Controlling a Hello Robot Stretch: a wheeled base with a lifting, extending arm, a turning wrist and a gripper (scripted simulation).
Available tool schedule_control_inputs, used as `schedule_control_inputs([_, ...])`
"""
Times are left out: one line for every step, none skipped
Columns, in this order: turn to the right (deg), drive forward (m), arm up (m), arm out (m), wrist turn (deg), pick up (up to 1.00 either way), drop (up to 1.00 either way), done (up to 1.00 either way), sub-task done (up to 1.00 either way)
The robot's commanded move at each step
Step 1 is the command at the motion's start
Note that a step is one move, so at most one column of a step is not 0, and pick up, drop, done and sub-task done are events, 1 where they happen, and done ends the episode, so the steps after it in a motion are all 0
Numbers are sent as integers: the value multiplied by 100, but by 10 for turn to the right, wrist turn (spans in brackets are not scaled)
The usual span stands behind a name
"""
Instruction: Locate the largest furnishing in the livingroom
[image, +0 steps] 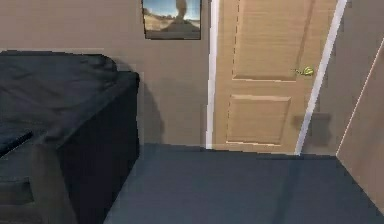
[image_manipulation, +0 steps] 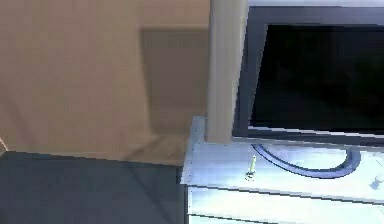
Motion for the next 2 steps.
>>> schedule_control_inputs([0,40,0,0,0,0,0,0,0])
schedule_control_inputs([-450,0,0,0,0,0,0,0,0])
